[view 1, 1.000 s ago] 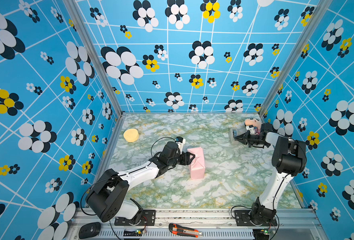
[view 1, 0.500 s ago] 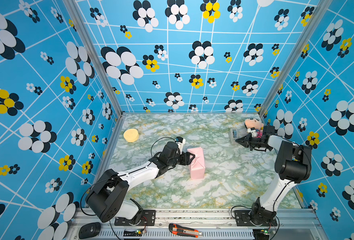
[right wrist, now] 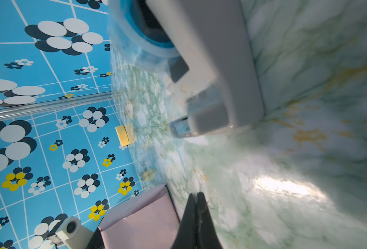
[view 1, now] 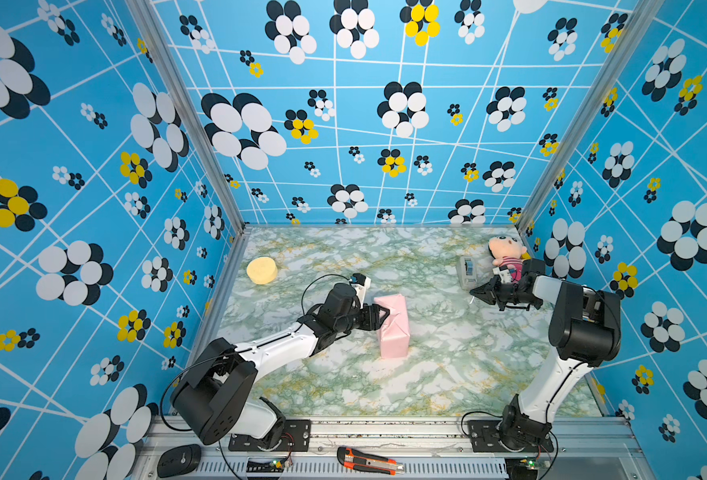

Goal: Wrap the gift box in paper

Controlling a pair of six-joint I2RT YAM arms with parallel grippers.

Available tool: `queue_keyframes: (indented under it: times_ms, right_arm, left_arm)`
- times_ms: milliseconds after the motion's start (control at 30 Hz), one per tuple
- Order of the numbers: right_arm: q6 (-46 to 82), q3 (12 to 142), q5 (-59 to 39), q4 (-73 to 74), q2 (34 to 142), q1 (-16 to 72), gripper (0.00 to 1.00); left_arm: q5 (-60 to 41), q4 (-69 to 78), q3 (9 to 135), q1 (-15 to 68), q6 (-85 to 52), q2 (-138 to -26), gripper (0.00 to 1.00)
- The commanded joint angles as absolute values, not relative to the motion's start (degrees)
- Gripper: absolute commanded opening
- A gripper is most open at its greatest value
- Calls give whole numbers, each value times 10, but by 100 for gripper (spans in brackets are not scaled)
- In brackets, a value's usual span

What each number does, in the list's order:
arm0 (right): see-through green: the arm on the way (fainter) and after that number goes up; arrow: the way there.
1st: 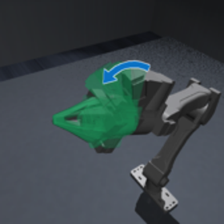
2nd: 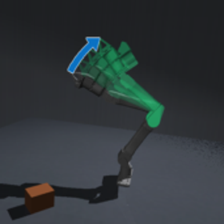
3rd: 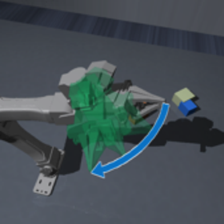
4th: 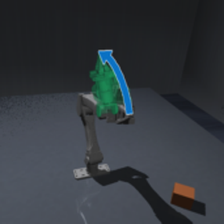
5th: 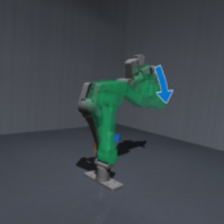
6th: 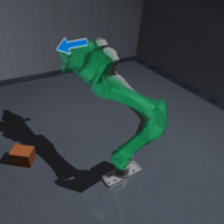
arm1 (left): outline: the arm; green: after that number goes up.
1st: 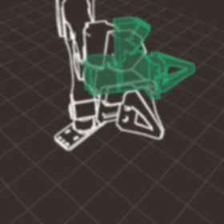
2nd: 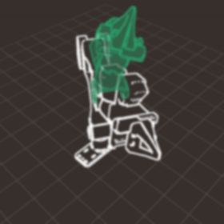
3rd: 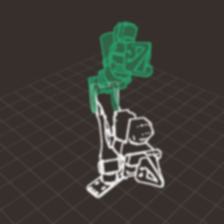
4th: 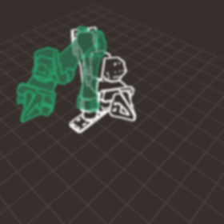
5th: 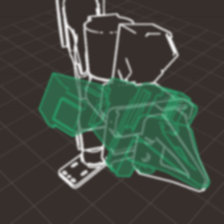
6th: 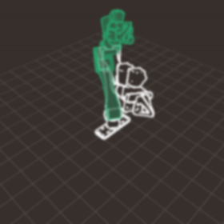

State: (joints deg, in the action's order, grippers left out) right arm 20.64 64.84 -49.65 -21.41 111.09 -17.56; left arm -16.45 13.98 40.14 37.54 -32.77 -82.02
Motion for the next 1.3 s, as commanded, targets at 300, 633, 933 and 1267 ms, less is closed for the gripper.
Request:
queue_keyframes:
  times_ms: [300,633,933,1267]
  right_arm:
    - [188,637,-375,-282,1123,-172,0]
    - [172,637,-341,-319,1117,-159,0]
    - [226,599,-430,-251,959,-152,0]
    - [364,537,-377,-135,718,-63,0]
  left_arm:
    - [-138,68,379,378,-309,-835,63]
    - [-138,66,381,379,-307,-836,63]
    - [-130,54,383,379,-304,-826,63]
    - [-132,53,387,380,-299,-831,64]
